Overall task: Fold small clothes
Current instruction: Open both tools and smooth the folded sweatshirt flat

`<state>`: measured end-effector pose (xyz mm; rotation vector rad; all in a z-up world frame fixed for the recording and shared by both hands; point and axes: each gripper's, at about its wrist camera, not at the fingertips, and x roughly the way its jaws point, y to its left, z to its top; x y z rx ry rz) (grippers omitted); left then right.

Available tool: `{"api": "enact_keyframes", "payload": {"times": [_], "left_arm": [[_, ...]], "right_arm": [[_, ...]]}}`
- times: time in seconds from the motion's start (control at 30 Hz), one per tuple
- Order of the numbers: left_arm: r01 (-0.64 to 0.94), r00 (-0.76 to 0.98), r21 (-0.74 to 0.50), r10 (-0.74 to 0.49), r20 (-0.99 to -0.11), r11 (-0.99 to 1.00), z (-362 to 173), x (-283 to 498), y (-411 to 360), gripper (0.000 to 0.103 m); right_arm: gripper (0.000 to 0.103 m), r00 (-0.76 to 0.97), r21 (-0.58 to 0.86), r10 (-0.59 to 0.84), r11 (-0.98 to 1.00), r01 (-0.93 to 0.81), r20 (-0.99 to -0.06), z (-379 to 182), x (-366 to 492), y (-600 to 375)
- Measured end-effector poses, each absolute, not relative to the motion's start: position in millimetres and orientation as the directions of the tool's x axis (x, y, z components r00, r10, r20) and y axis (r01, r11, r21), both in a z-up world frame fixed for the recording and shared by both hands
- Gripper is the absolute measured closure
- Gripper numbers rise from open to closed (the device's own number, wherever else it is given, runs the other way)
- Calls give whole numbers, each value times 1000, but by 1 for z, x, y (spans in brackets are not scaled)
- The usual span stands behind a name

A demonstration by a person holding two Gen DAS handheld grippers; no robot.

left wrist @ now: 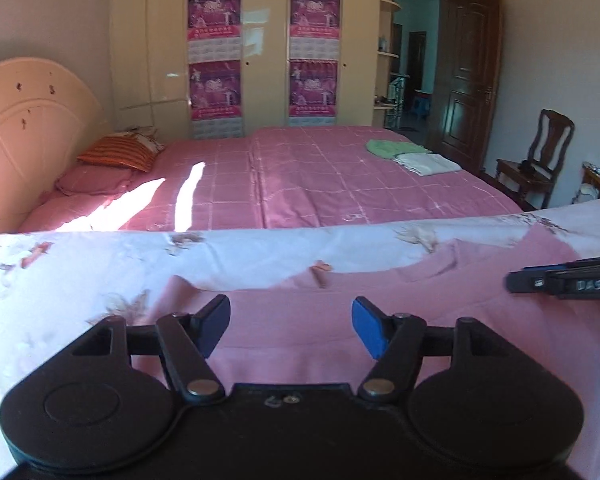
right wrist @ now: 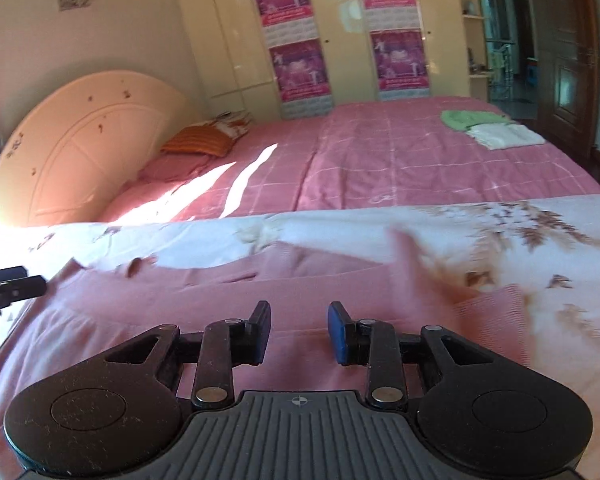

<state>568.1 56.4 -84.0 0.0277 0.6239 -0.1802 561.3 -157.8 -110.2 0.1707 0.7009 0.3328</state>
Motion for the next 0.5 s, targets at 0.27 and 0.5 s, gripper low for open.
{"api": "enact_keyframes", "payload": {"times": [0.27,0.5], "left_arm": [[184,727,-80,-190,-659,980,-123,573,33,37],[92,749,-101,-136,-649,991,-127,558,93,33]], "right_arm": [[72,655,229,390,919,-320,-647,-126,562,-133],[72,683,190,211,976,-108,-699,-130,559,-209]]}}
